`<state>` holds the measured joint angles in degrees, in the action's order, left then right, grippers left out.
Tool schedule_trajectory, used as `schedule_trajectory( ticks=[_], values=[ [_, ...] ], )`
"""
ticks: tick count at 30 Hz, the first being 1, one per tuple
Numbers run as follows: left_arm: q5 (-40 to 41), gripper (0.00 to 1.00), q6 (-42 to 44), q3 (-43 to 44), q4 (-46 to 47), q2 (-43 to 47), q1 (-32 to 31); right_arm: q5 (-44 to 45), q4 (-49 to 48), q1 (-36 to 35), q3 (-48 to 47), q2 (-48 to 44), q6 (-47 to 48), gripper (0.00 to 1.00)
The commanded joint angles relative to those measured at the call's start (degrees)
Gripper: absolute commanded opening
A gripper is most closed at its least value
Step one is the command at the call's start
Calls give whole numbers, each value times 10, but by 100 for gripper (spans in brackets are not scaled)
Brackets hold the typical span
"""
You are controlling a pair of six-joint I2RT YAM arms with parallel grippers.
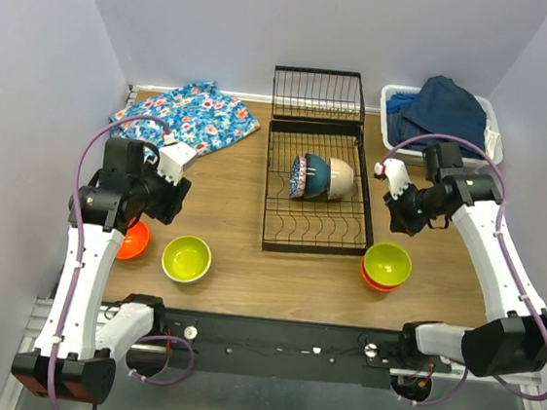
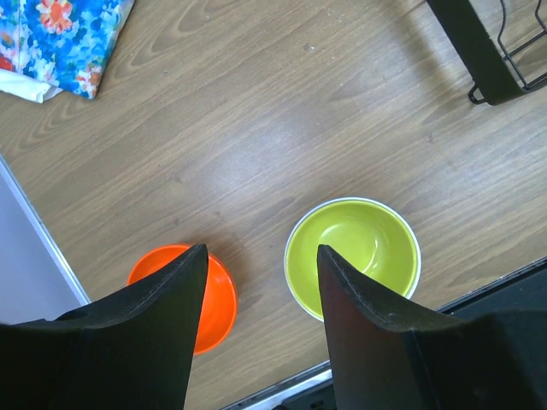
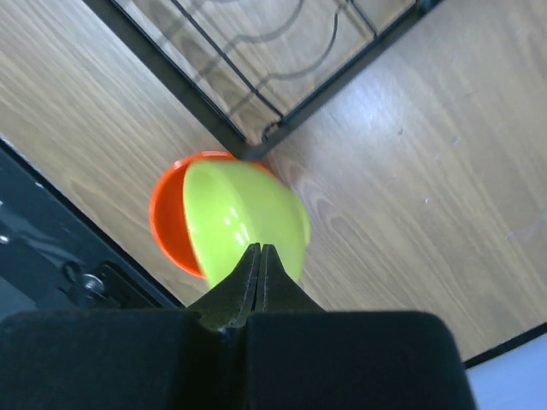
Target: Load the bowls into the dish rack
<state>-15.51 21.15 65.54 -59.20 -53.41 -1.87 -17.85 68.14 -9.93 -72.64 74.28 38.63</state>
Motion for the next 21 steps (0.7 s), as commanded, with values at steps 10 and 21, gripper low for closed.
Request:
schedule_trajectory(
  ticks=[10,21],
  values=[
    [-41,63,-2,-1,8,22,4,-78,59,-4,-63,22,-24,20],
    [-38,63,-1,-27,3,37,4,34,11,-4,79,37,-29,56]
  ],
)
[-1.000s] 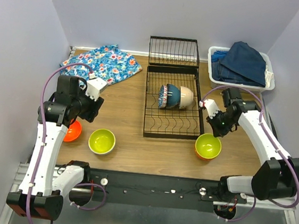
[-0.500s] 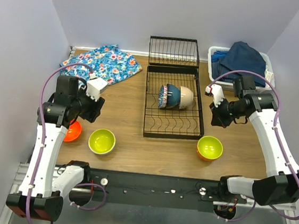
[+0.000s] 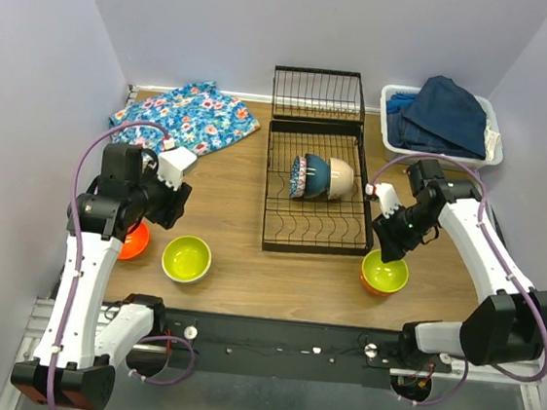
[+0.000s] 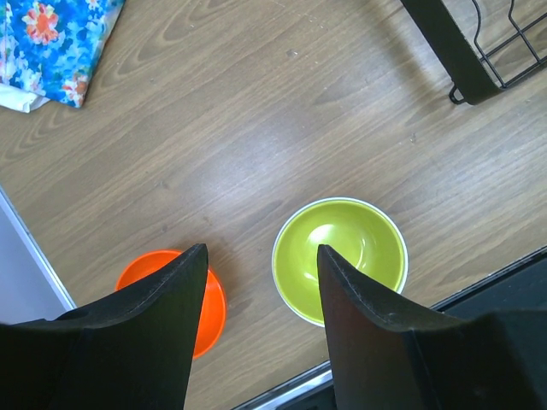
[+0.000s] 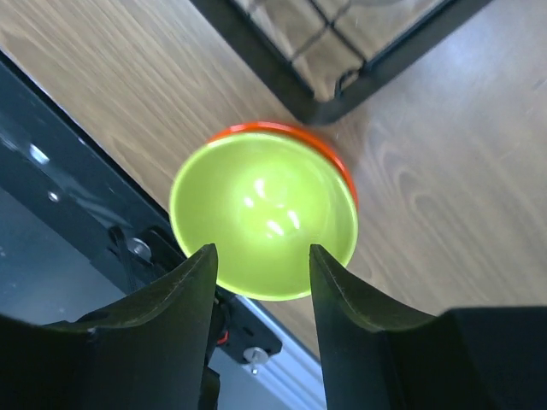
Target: Load the bowls into the dish rack
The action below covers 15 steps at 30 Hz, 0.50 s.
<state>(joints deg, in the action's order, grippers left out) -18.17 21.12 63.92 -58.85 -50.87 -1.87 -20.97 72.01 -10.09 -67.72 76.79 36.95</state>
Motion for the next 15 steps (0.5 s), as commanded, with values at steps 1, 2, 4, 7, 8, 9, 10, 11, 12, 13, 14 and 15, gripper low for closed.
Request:
schedule_trajectory(
  ticks=[1,2,4,7,8,9,10,11,12,13,14,15],
  values=[
    [-10,63,2,-13,0,14,4,71,-39,-3,33,13,-14,56],
    [-9,63,4,-16,-5,14,4,76,-43,-3,37,16,-15,56],
    [-2,63,8,-19,-7,16,4,92,-56,-4,41,26,-18,56],
    [12,63,16,-25,-14,17,4,103,-68,-4,48,41,-15,56],
    [17,63,17,-29,-15,18,4,106,-73,-4,50,45,-16,56],
    [22,63,19,-32,-16,19,4,109,-77,-4,52,47,-16,56],
    [24,63,21,-34,-17,21,4,110,-85,-3,53,52,-17,56],
    [29,63,23,-41,-19,23,4,111,-88,-3,54,55,-18,56],
    [30,63,24,-44,-19,24,4,112,-91,-4,53,57,-18,56],
    [30,63,25,-46,-19,28,4,116,-94,-4,54,61,-15,56],
    [31,63,25,-49,-22,27,4,118,-97,-4,55,66,-15,56],
    [34,63,29,-50,-24,28,4,120,-100,-4,55,69,-15,56]
  ],
)
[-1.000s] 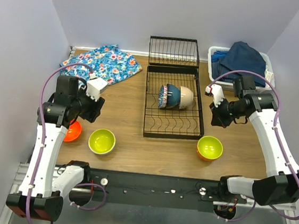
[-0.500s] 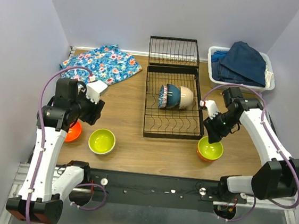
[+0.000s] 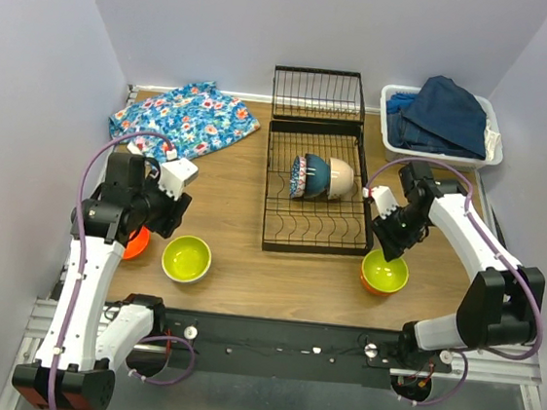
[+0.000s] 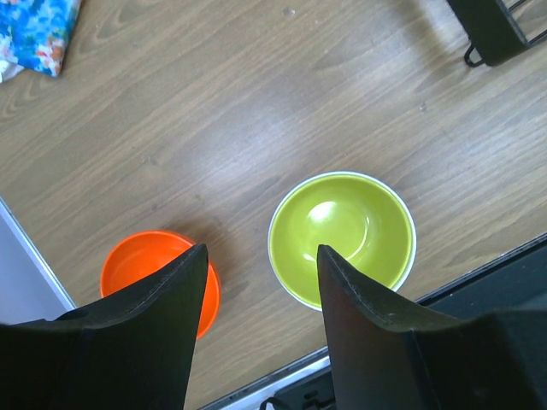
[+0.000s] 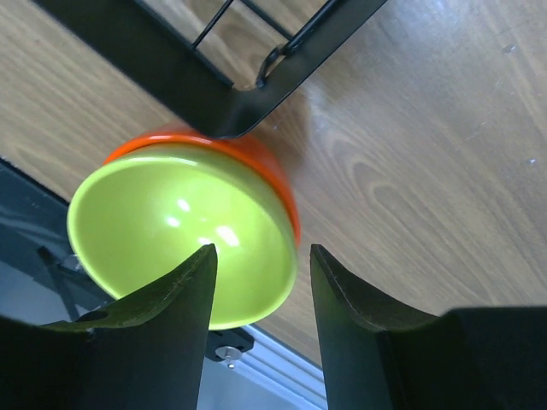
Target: Load the bowls into the dish rack
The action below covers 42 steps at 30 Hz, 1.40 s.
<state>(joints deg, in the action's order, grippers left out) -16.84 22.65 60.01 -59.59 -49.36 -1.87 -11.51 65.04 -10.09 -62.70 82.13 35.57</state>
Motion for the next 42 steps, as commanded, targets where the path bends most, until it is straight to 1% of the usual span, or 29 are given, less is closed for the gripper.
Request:
schedule_trajectory(
  ticks=[1,3,6,7,9,10,13,14,17,22,28,31,32,35,39,42],
  values=[
    [27,63,16,-14,-19,15,3,30,-33,-4,7,17,-2,56],
    [63,63,22,-23,-26,21,4,34,-39,-4,9,22,-3,56],
    [89,62,81,-45,-69,44,4,30,-35,-3,3,22,-5,56],
    [96,62,116,-55,-82,61,4,29,-36,-3,2,22,-6,56],
    [116,62,136,-89,-108,81,4,29,-36,-3,3,22,-6,56],
    [145,62,142,-101,-111,99,4,27,-38,-4,3,22,-9,56],
    [207,63,138,-143,-101,118,4,21,-39,-4,6,20,-13,56],
    [219,63,115,-158,-88,117,4,19,-40,-3,6,20,-14,56],
    [256,63,79,-177,-64,95,4,18,-37,-3,6,19,-14,56],
    [261,62,42,-197,-29,65,6,17,-33,-4,4,18,-15,56],
    [275,60,41,-230,25,36,13,18,-32,-3,5,15,-16,56],
    [291,59,56,-240,57,16,13,20,-35,-3,8,12,-20,56],
    [293,59,66,-244,74,9,40,22,-35,-4,11,11,-21,56],
    [277,57,73,-240,97,-20,74,28,-35,-3,13,8,-21,56],
    [262,55,94,-239,118,-47,86,32,-32,-4,19,2,-21,56],
    [241,50,101,-239,123,-66,90,35,-32,-4,22,3,-21,56]
  ],
)
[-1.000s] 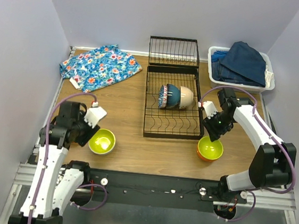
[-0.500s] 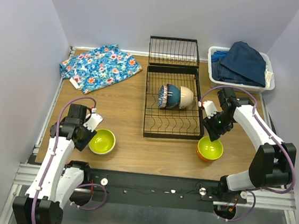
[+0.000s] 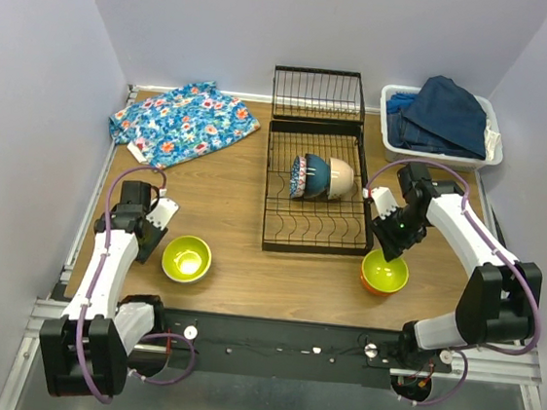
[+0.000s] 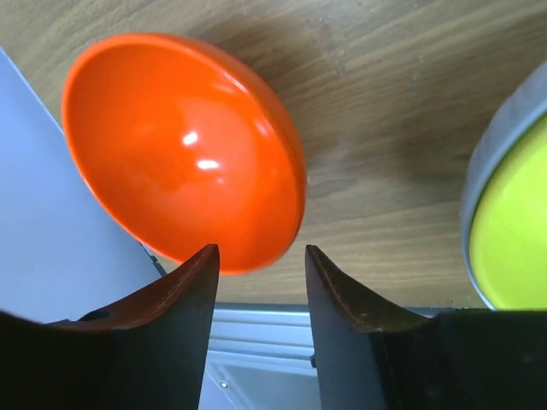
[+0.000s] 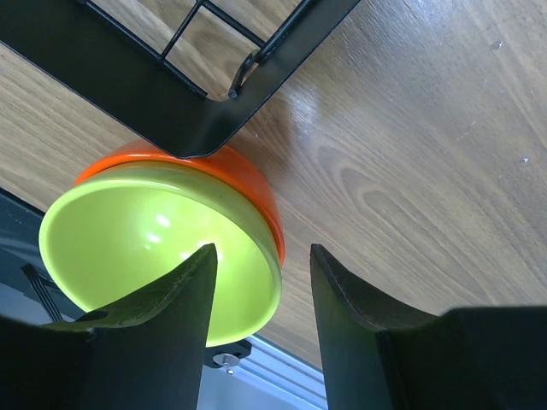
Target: Load the bowls into the dish rack
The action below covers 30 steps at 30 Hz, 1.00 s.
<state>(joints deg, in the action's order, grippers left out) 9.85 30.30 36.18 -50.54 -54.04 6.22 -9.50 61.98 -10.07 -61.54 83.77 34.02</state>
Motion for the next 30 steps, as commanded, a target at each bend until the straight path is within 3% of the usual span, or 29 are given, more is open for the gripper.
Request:
schedule_trajectory(
  ticks=[1,9,12,16,23,30],
  values=[
    [-30,46,27,-1,34,-26,9,18,-3,-3,10,-12,-5,56],
    [-44,33,39,-19,55,-53,10,19,-5,-4,-9,5,-7,56],
    [-53,22,43,-15,56,-54,9,19,-5,-3,-17,12,-6,56],
    [-60,0,55,18,22,-47,10,17,8,-3,-30,15,-4,56],
    [-97,0,66,194,-129,-24,9,-79,75,-4,-91,-4,12,56],
    [-352,0,-21,382,-148,-109,6,-102,67,-2,-109,-12,-9,57]
  ],
)
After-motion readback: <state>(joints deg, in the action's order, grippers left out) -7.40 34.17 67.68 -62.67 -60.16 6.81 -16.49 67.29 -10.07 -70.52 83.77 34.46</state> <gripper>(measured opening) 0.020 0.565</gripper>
